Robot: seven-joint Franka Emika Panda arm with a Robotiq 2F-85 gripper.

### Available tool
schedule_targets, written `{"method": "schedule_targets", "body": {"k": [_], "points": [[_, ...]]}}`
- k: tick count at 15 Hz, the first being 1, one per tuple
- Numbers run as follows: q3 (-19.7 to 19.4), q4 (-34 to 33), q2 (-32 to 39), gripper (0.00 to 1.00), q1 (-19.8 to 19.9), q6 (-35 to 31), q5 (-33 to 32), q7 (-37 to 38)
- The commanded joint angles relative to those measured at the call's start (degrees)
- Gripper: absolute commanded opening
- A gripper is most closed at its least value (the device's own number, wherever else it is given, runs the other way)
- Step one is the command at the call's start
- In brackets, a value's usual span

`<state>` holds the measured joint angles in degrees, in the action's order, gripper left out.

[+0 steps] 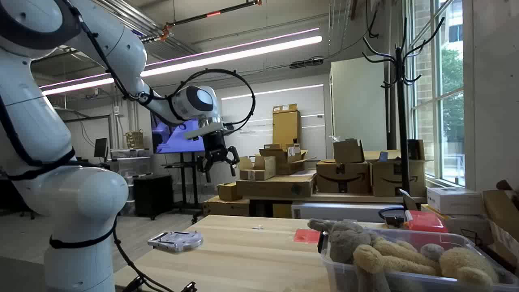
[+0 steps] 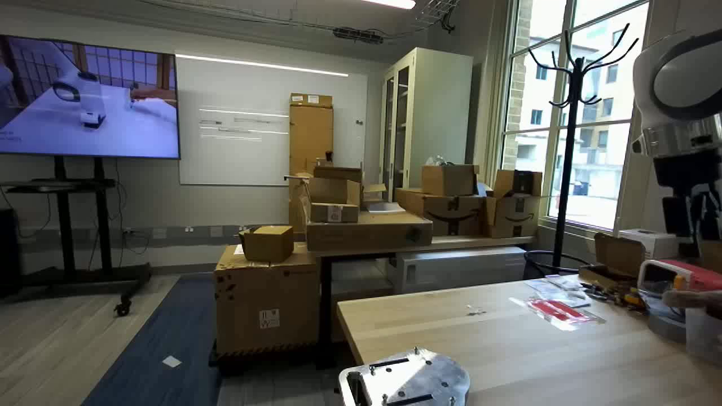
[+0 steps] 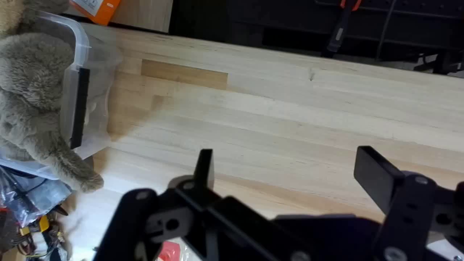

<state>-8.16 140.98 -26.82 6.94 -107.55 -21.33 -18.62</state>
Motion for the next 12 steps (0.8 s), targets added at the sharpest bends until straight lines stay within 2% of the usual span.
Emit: {"method": "schedule_targets", "body": {"k": [1,5,12], "points": [[-0.3,-0.1,0.0,1.0,-0.4,0.1,-0.1,0.1],[-0.5,0.2,-0.3,1.0,-0.3,-0.8,-0.5,0.1],[-5.0,-1.5,0.9,1.0,0.9,-0.8,0.6,-2.0]]}}
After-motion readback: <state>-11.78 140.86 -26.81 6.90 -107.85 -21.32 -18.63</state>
